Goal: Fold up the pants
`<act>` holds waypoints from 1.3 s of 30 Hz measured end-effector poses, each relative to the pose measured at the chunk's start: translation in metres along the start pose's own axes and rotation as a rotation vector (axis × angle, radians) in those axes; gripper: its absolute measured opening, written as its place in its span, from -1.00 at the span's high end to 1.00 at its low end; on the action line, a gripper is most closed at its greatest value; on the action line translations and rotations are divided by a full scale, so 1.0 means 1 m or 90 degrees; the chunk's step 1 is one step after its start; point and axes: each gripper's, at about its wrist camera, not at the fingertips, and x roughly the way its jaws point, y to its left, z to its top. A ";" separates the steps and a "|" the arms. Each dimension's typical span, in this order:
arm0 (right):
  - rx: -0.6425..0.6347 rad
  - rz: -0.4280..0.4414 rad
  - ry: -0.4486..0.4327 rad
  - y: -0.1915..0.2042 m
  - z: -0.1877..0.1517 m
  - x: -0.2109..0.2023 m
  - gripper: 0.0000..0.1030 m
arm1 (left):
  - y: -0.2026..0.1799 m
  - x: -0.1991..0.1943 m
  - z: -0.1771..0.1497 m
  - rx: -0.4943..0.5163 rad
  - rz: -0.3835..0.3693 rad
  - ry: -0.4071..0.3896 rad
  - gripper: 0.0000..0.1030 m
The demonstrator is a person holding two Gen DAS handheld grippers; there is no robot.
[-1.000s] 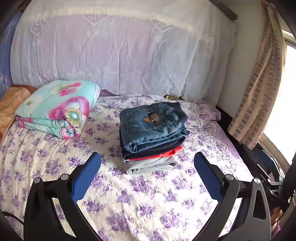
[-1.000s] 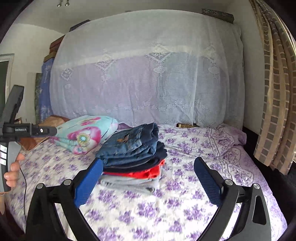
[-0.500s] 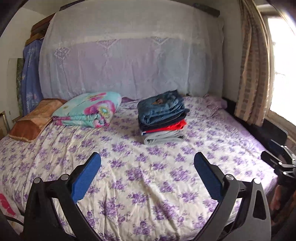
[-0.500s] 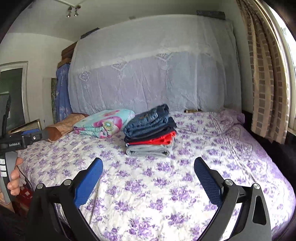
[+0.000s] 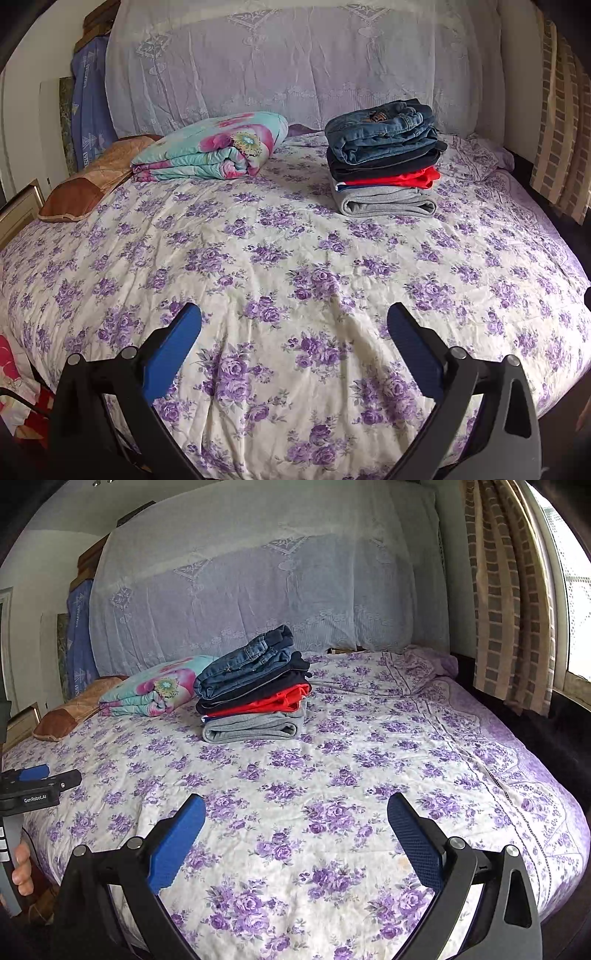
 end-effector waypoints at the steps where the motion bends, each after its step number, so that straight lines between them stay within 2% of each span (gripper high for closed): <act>1: 0.001 -0.001 0.000 0.001 0.000 0.000 -0.93 | 0.000 0.001 0.001 0.000 0.002 0.001 -0.90; 12: -0.006 0.001 0.003 0.004 0.000 0.002 -0.93 | -0.005 0.003 0.002 0.024 0.021 0.003 -0.90; 29: 0.001 0.003 0.014 0.006 -0.004 0.004 -0.93 | -0.010 0.001 0.004 0.037 0.014 0.003 -0.90; 36: 0.001 0.002 0.016 0.007 -0.005 0.004 -0.93 | -0.013 0.000 0.004 0.039 0.041 -0.010 -0.90; 39: 0.002 0.003 0.018 0.007 -0.007 0.005 -0.93 | -0.011 0.001 0.004 0.033 0.031 -0.011 -0.90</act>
